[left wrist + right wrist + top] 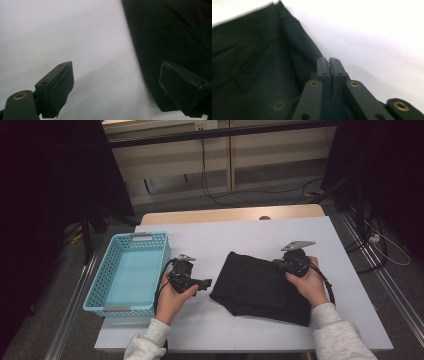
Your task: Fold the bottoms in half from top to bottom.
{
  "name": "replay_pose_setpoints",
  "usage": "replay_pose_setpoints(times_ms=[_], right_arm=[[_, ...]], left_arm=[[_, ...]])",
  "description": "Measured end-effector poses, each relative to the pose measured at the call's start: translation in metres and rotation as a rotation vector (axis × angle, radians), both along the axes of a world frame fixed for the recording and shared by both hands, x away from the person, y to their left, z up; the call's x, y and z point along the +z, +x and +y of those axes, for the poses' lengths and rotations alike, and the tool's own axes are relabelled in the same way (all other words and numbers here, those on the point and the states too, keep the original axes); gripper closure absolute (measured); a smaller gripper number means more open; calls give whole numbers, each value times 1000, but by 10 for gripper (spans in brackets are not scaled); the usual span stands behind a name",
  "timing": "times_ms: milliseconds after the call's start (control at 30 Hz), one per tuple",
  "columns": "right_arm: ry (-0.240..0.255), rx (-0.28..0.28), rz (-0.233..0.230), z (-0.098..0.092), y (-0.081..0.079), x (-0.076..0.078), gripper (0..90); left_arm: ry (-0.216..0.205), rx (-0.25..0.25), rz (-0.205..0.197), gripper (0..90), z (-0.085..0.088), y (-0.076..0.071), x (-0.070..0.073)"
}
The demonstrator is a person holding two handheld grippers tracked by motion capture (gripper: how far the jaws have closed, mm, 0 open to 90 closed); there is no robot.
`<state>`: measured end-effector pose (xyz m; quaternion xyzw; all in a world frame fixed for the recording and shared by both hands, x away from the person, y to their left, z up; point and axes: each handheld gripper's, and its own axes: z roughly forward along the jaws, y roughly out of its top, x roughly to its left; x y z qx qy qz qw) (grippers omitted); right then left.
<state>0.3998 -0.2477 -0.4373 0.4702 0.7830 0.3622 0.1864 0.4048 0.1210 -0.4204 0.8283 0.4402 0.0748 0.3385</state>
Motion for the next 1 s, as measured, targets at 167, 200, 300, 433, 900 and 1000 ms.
replay_pose_setpoints(times_ms=[167,200,300,433,900,1000], right_arm=[[21,-20,8,-11,-3,2,876],[17,-28,10,-12,-3,1,874],[-18,-30,19,-14,-5,-3,873],[-40,-63,9,-16,-12,1,668],[-13,67,70,0,-26,-10,844],[-61,92,67,6,-28,-5,883]], left_arm=[[1,-9,0,123,-2,0,0],[-1,-4,-2,122,-3,0,-1],[3,-6,5,123,-4,1,-3],[9,-10,6,123,-3,2,-3],[-2,-10,-1,123,-5,0,0],[-2,-10,1,123,-5,0,-1]])
